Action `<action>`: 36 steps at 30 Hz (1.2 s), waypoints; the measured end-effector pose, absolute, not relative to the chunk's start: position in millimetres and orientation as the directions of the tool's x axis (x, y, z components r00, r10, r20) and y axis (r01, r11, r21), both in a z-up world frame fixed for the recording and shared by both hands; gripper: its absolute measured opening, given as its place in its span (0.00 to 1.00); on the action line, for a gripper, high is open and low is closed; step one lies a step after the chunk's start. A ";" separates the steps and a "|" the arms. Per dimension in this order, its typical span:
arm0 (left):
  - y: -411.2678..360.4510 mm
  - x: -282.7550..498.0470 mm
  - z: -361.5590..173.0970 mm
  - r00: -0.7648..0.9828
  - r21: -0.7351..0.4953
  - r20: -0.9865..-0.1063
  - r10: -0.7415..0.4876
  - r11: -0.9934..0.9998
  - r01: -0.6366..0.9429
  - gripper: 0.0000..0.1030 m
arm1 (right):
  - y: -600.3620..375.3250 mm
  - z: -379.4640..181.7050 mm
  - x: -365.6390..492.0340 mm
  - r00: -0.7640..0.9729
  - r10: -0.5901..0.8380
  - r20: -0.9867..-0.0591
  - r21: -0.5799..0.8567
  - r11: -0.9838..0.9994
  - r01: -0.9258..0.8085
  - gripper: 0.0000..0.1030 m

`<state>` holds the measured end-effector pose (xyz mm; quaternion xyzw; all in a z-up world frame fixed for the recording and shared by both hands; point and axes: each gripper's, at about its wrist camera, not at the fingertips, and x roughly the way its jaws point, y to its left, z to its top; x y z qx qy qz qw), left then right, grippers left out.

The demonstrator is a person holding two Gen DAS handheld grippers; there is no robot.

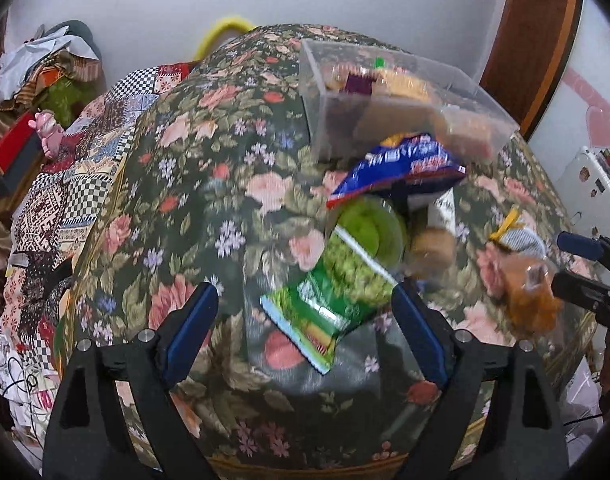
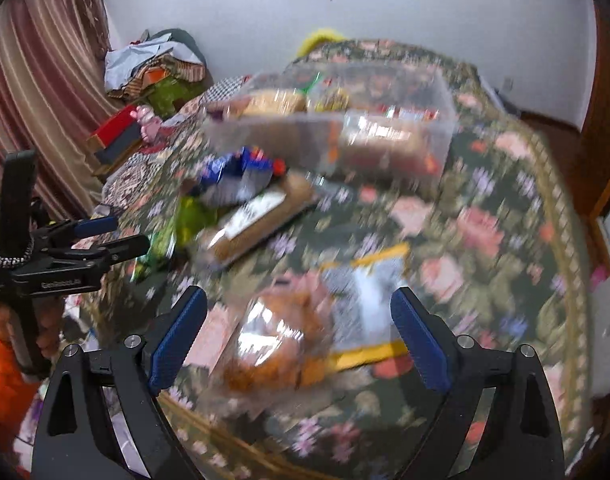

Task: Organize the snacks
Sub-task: 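Grasp the orange cookie bag with the right tool while the left grasps the green pea-snack bag, then carry both bags over the clear box, lower them in and open both tools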

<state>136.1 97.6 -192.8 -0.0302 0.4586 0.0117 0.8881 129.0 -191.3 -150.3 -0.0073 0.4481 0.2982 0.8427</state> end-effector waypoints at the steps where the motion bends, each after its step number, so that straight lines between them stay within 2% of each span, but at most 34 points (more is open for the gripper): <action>1: 97.1 135.2 -195.5 0.578 -0.042 -0.816 -0.007 0.998 -0.048 0.86 | -189.2 -152.3 126.5 0.415 0.496 -0.763 0.257 0.822 -0.509 0.89; 3: 97.2 137.0 -198.8 0.576 -0.046 -0.818 -0.009 0.998 -0.050 0.86 | -184.9 -158.1 123.6 0.397 0.496 -0.772 0.261 0.818 -0.513 0.81; 4: 97.2 138.5 -200.1 0.575 -0.050 -0.818 -0.012 0.997 -0.050 0.86 | -183.0 -160.3 121.5 0.387 0.500 -0.775 0.267 0.814 -0.517 0.71; 5: 97.4 140.4 -201.4 0.573 -0.055 -0.820 -0.015 0.997 -0.052 0.86 | -180.6 -163.8 120.7 0.364 0.508 -0.781 0.280 0.805 -0.523 0.65; 14: 86.9 154.1 -223.7 0.551 -0.070 -0.834 -0.030 0.996 -0.051 0.85 | -173.5 -171.4 119.1 0.356 0.489 -0.796 0.252 0.803 -0.540 0.59; 15: 85.5 153.5 -224.3 0.558 -0.060 -0.830 -0.020 0.997 -0.053 0.83 | -173.7 -172.2 120.0 0.355 0.490 -0.796 0.254 0.803 -0.539 0.58; 18: 83.8 150.2 -223.0 0.571 -0.045 -0.821 -0.007 0.998 -0.053 0.64 | -173.1 -173.6 121.0 0.355 0.499 -0.790 0.263 0.799 -0.540 0.55; 19: 82.9 148.2 -221.5 0.573 -0.034 -0.819 0.004 0.998 -0.056 0.52 | -173.2 -173.6 120.5 0.359 0.498 -0.789 0.260 0.801 -0.539 0.54; 22: 81.7 140.8 -217.0 0.585 -0.028 -0.811 0.008 0.998 -0.051 0.49 | -172.7 -171.9 119.0 0.373 0.496 -0.784 0.259 0.808 -0.530 0.52; 23: 81.6 139.1 -216.1 0.587 -0.028 -0.810 0.006 0.998 -0.048 0.35 | -174.0 -170.8 118.7 0.378 0.499 -0.780 0.264 0.810 -0.524 0.52; 36: 81.6 127.4 -173.1 0.662 -0.054 -0.750 -0.009 0.997 -0.048 0.32 | -191.5 -130.4 128.4 0.470 0.541 -0.697 0.288 0.812 -0.508 0.50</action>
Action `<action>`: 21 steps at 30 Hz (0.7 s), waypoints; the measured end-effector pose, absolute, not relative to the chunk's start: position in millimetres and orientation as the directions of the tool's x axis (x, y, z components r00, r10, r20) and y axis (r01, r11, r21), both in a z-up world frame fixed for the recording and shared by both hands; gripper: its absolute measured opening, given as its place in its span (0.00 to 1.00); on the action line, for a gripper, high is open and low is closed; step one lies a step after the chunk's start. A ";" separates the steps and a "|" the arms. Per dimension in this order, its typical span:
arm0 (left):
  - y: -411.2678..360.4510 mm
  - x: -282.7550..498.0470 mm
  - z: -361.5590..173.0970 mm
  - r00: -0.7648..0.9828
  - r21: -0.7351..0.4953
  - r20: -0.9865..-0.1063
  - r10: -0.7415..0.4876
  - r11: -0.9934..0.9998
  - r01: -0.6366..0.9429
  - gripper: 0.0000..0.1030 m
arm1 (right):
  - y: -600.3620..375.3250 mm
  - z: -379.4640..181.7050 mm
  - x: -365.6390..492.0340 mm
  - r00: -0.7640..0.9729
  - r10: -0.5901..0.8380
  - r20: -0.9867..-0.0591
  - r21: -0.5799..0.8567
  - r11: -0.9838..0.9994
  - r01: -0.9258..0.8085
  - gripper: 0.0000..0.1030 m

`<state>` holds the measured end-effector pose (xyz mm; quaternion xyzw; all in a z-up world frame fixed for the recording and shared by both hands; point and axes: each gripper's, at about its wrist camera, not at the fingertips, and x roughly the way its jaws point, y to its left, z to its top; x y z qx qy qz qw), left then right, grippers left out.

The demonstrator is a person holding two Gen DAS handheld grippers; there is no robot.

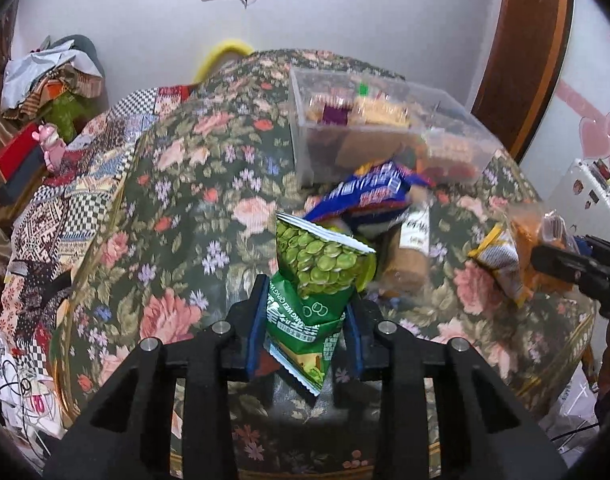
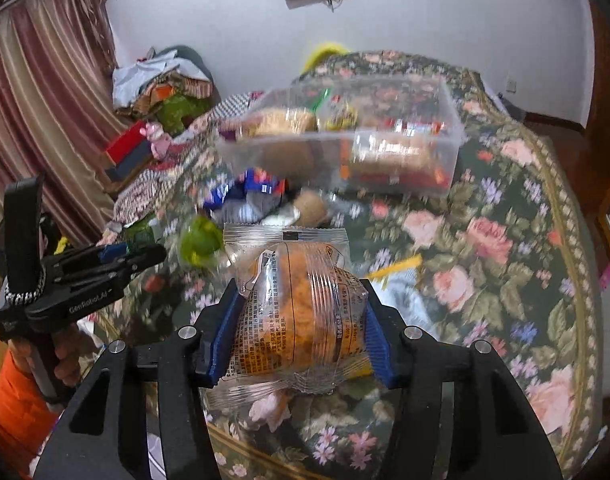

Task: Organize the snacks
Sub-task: 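Carry both bags over the clear box, lower them in and open both tools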

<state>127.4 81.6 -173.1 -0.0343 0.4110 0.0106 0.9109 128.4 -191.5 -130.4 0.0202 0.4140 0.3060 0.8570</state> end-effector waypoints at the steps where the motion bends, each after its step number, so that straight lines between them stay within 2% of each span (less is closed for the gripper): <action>1: 81.0 127.8 -168.4 0.670 -0.054 -0.742 -0.009 0.997 -0.047 0.32 | -192.9 -126.5 130.0 0.481 0.541 -0.690 0.283 0.814 -0.508 0.50; 21: 60.0 179.4 -88.1 0.796 -0.078 -0.603 -0.060 0.997 0.016 0.32 | -213.5 -62.0 190.9 0.650 0.521 -0.554 0.243 0.847 -0.472 0.50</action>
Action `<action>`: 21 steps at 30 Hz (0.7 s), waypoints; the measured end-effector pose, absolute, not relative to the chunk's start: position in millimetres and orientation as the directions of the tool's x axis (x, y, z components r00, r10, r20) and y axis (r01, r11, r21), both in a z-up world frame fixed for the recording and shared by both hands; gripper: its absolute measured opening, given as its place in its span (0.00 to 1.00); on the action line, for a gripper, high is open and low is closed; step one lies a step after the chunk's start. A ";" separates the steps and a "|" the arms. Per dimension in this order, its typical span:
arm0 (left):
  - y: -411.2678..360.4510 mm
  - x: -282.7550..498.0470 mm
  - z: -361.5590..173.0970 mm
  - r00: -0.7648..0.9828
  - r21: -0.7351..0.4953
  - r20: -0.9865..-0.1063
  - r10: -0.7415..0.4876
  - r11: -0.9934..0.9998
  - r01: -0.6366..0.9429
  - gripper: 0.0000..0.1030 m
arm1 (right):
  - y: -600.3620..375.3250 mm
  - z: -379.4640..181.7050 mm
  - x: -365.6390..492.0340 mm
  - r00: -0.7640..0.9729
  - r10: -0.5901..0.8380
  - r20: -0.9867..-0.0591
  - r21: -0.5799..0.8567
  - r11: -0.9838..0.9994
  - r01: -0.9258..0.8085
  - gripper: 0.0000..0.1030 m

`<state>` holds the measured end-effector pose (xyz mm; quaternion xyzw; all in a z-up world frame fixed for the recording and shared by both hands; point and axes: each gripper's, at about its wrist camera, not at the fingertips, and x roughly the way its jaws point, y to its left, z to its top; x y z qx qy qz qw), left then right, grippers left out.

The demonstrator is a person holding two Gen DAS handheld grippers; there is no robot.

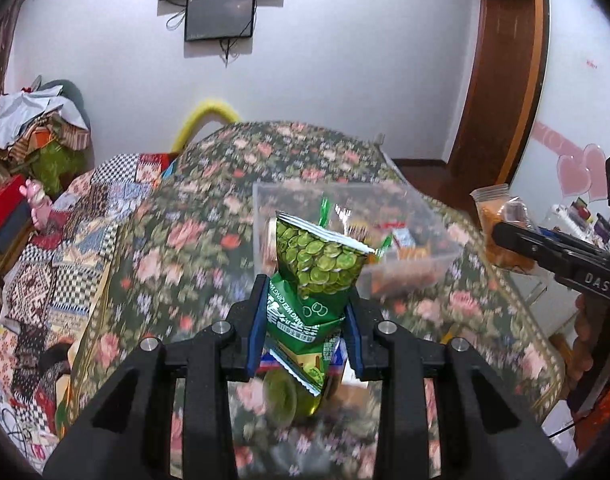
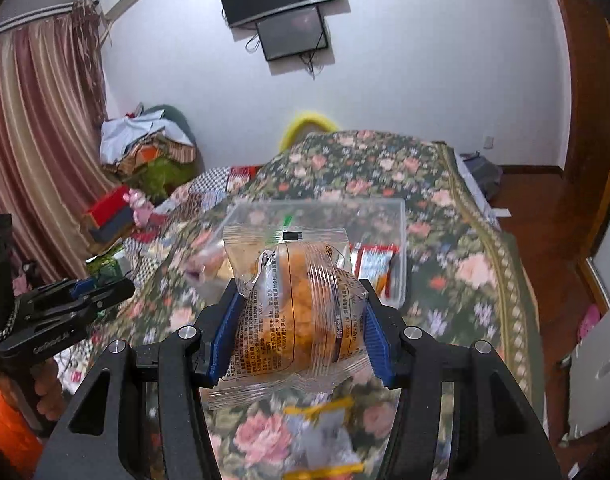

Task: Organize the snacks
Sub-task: 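Carry both bags over the clear box, lower them in and open both tools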

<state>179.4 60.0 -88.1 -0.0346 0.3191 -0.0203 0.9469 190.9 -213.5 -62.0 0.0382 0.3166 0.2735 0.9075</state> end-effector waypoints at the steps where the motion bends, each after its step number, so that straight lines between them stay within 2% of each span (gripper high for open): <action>1: 58.3 185.9 -83.8 0.800 -0.082 -0.597 -0.064 0.996 0.019 0.32 | -214.4 -59.6 194.9 0.657 0.518 -0.548 0.240 0.850 -0.469 0.50; 12: 51.5 248.5 -67.7 0.821 -0.108 -0.569 -0.049 0.994 -0.015 0.32 | -210.2 -52.2 243.4 0.687 0.503 -0.524 0.239 0.861 -0.449 0.50; 21: 49.9 302.1 -95.9 0.773 -0.125 -0.632 -0.050 0.991 -0.038 0.32 | -195.8 -69.5 283.2 0.682 0.479 -0.553 0.226 0.874 -0.431 0.50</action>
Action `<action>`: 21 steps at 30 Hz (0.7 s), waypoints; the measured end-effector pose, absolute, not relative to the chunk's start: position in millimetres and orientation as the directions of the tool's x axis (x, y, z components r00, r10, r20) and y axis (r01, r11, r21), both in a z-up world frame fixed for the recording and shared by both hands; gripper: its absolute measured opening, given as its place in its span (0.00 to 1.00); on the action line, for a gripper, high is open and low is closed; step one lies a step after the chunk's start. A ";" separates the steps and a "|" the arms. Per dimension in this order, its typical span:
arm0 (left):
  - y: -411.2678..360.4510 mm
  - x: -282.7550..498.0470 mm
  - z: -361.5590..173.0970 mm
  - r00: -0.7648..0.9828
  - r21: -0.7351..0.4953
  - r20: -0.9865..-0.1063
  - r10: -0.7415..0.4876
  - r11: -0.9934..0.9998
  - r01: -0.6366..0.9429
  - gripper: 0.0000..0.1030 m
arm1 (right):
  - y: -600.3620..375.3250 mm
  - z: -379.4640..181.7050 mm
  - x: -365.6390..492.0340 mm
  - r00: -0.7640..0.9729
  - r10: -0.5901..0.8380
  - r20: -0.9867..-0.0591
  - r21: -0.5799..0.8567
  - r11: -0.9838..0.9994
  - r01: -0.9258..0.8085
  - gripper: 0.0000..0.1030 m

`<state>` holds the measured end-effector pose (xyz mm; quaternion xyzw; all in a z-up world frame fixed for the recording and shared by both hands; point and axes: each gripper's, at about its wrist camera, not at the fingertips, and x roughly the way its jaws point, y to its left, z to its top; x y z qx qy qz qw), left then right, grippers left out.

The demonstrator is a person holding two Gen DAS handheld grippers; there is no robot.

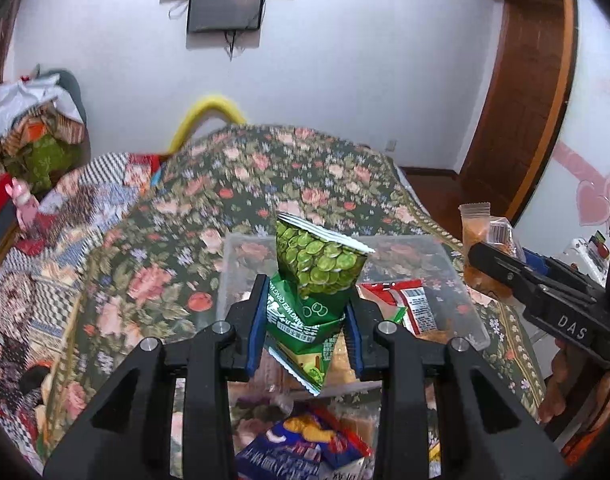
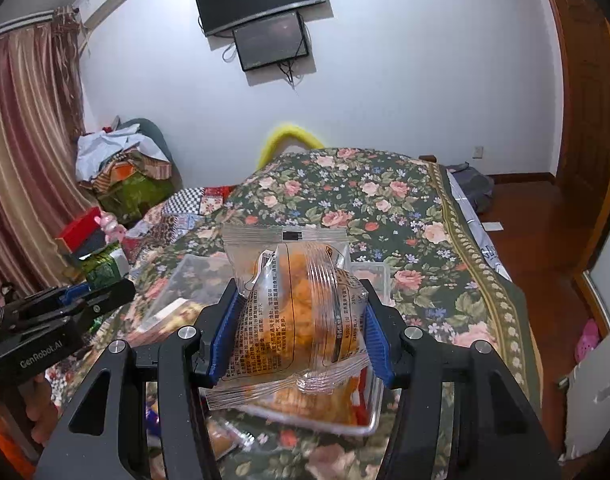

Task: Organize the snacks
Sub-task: 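Carry both bags over the clear box, lower them in and open both tools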

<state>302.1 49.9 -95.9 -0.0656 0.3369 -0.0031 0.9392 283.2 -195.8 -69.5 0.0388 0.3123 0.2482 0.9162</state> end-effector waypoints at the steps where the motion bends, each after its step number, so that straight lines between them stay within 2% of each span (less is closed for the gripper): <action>1: 50.8 309.2 -100.9 0.762 -0.130 -0.645 -0.050 0.990 -0.045 0.32 | -193.2 -73.3 287.8 0.679 0.473 -0.562 0.221 0.877 -0.427 0.50; 16: 54.4 354.0 -139.0 0.679 -0.139 -0.734 -0.034 0.985 -0.101 0.33 | -164.2 -119.7 326.3 0.611 0.411 -0.677 0.132 0.884 -0.448 0.51; 18: 54.7 354.2 -141.0 0.675 -0.143 -0.737 -0.038 0.985 -0.100 0.36 | -162.1 -121.0 325.0 0.615 0.402 -0.678 0.117 0.885 -0.450 0.53; 20: 53.9 352.9 -141.2 0.678 -0.141 -0.735 -0.035 0.985 -0.102 0.46 | -160.8 -122.3 325.1 0.612 0.395 -0.685 0.108 0.886 -0.450 0.54; 21: 53.2 351.0 -140.6 0.683 -0.138 -0.729 -0.032 0.985 -0.101 0.47 | -160.6 -123.1 325.4 0.611 0.389 -0.690 0.104 0.888 -0.448 0.54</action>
